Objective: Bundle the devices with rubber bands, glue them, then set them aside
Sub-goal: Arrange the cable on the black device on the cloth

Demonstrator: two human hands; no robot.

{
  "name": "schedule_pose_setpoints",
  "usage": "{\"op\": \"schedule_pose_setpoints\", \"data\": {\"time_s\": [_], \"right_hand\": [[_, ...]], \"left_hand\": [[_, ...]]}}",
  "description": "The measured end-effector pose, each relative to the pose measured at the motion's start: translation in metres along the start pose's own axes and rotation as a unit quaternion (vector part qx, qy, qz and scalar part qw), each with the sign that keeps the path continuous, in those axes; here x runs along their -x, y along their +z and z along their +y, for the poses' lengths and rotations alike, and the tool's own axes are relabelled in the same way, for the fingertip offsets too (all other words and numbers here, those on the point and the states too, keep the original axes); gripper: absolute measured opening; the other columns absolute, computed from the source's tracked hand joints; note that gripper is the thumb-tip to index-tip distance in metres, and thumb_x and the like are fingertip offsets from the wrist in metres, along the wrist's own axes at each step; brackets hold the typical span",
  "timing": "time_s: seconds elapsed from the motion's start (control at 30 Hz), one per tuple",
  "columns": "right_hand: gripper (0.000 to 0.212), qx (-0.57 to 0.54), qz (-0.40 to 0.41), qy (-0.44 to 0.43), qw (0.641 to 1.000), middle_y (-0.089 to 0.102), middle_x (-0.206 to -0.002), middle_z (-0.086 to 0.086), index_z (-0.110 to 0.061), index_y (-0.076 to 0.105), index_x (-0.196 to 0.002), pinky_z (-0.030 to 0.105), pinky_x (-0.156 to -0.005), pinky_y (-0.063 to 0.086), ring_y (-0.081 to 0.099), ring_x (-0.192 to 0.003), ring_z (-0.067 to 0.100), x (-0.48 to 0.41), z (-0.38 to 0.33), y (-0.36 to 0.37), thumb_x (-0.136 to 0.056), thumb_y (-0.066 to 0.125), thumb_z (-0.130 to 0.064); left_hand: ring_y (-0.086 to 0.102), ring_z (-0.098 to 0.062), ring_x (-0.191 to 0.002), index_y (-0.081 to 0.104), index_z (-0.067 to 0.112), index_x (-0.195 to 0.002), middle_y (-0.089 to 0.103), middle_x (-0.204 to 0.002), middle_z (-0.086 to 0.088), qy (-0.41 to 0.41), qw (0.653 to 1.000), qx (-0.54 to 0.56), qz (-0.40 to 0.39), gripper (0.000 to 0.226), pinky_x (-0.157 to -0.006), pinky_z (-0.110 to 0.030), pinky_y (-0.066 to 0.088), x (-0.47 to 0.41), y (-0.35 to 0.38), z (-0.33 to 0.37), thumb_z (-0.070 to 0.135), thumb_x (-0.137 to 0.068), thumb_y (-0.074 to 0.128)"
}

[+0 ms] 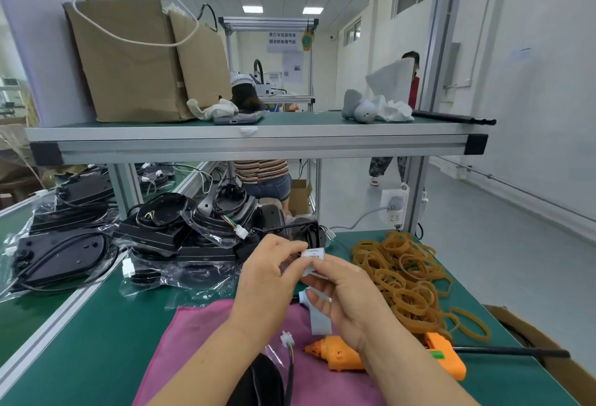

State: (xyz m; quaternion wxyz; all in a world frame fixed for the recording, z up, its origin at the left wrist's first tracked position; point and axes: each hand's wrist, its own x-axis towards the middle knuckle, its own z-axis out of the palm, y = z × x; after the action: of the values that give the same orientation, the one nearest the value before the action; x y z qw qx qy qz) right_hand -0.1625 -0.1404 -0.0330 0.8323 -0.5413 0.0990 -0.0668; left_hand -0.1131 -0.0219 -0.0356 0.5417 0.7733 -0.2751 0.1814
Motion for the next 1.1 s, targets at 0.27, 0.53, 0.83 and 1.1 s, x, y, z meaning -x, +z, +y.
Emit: {"op": "schedule_pose_setpoints", "data": {"time_s": [0.27,0.53,0.83,1.1], "right_hand": [[0.016,0.048,0.01,-0.005,0.999,0.074,-0.093,0.002,-0.016,0.077,-0.096,0.025,-0.069,0.053,0.067,-0.089,0.011,-0.004,-0.001,-0.001,-0.094,0.063,-0.022],[0.019,0.019,0.051,0.062,0.997,0.07,-0.081,0.007,-0.01,0.072,-0.09,0.027,-0.061,0.054,0.065,-0.071,0.015,-0.018,-0.007,-0.004,-0.091,0.067,-0.028],[0.018,-0.003,0.079,0.044,0.996,0.071,-0.093,0.011,-0.008,0.07,-0.099,0.029,-0.065,0.052,0.065,-0.082,0.018,-0.023,0.0,-0.003,-0.095,0.062,-0.024],[0.022,0.057,0.071,-0.001,0.996,0.07,-0.106,0.011,-0.011,0.07,-0.107,0.031,-0.078,0.053,0.065,-0.099,0.02,-0.023,0.001,-0.003,-0.097,0.06,-0.027]], "left_hand": [[0.062,-0.007,-0.081,0.076,0.025,-0.088,0.063,-0.088,0.009,-0.019,1.0,0.021,0.004,0.014,-0.075,-0.02,0.05,-0.001,-0.004,-0.003,0.011,-0.085,0.075],[0.06,-0.015,-0.082,0.078,0.011,-0.093,0.059,-0.087,0.002,0.109,0.991,-0.075,0.005,0.012,-0.072,-0.038,0.053,0.004,-0.002,0.001,0.009,-0.081,0.079],[0.059,-0.017,-0.085,0.075,0.01,-0.102,0.059,-0.096,-0.001,0.115,0.987,-0.112,0.011,0.019,-0.071,-0.043,0.054,0.006,-0.001,0.0,0.01,-0.083,0.077],[0.061,-0.017,-0.081,0.077,0.012,-0.097,0.059,-0.093,0.001,0.082,0.994,-0.075,0.009,0.013,-0.072,-0.043,0.053,0.006,-0.005,0.005,0.011,-0.084,0.077]]}}
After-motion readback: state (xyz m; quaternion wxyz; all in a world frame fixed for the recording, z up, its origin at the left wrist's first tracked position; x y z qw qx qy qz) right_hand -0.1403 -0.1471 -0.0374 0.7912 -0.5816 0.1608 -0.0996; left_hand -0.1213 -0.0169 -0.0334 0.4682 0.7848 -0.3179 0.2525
